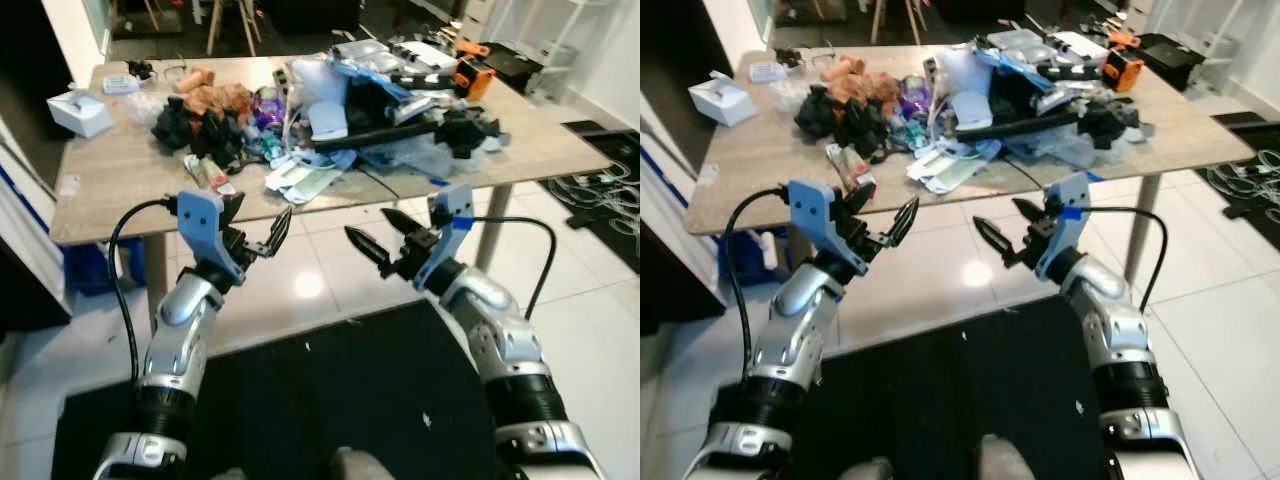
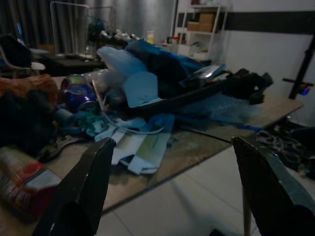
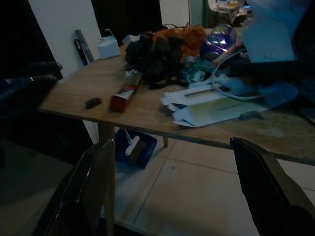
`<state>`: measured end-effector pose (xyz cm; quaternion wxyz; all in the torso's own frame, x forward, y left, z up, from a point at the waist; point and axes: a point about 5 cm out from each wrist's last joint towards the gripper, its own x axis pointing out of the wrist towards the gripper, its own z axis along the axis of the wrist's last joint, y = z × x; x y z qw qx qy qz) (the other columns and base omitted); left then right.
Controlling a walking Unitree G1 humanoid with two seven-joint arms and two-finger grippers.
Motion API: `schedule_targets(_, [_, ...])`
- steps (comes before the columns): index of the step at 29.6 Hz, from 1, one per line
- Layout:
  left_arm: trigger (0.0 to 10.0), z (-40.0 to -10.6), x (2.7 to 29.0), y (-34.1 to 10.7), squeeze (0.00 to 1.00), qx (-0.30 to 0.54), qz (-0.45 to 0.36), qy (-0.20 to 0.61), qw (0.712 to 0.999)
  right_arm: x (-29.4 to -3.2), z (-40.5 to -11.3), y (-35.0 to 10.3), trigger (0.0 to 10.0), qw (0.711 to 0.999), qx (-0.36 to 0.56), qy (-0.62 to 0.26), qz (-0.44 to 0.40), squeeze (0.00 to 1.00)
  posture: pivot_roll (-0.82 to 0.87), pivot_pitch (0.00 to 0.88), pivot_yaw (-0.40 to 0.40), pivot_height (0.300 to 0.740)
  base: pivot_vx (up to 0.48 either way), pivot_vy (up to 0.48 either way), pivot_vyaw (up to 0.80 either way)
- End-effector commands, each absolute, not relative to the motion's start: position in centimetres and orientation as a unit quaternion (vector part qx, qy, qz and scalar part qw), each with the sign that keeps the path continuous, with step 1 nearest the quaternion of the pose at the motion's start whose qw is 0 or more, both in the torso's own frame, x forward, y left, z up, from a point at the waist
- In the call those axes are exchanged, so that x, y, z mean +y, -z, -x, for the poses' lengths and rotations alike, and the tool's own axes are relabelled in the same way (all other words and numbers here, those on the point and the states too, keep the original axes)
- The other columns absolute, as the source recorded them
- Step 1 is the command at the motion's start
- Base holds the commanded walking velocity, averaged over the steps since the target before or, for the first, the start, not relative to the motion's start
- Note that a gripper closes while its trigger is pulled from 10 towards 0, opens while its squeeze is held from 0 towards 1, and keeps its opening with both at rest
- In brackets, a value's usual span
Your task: Picking trash to rubbish bin
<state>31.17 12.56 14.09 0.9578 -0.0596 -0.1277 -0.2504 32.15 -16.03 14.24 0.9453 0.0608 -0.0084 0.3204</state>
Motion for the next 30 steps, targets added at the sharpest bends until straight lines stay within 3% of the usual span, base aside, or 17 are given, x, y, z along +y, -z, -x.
schedule_targets(1, [10.0,-31.2,12.4,-14.2,0.00,-0.128,0.061,0.257,0.956,-16.1,-32.2,-14.4,10.0,0.945,-0.012,-0.321,-0.055,0.00,-0.06,0.000,-0.029,0.740,0.394,0.000,0.00])
schedule_targets(15, [10.0,-31.5,12.8,-13.9,0.00,-0.115,0.032,0.241,0.963,-15.8,-31.2,-14.2,10.0,0.922,0.002,-0.386,0.010,0.00,-0.06,0.000,-0.025,0.740,0.402,0.000,0.00])
schedule_targets(30, [10.0,-32.1,14.3,-13.9,0.00,-0.091,-0.060,0.217,0.970,-16.3,-30.3,-14.1,10.0,0.897,0.032,-0.438,0.043,0.00,-0.06,0.000,-0.024,0.740,0.365,0.000,0.77])
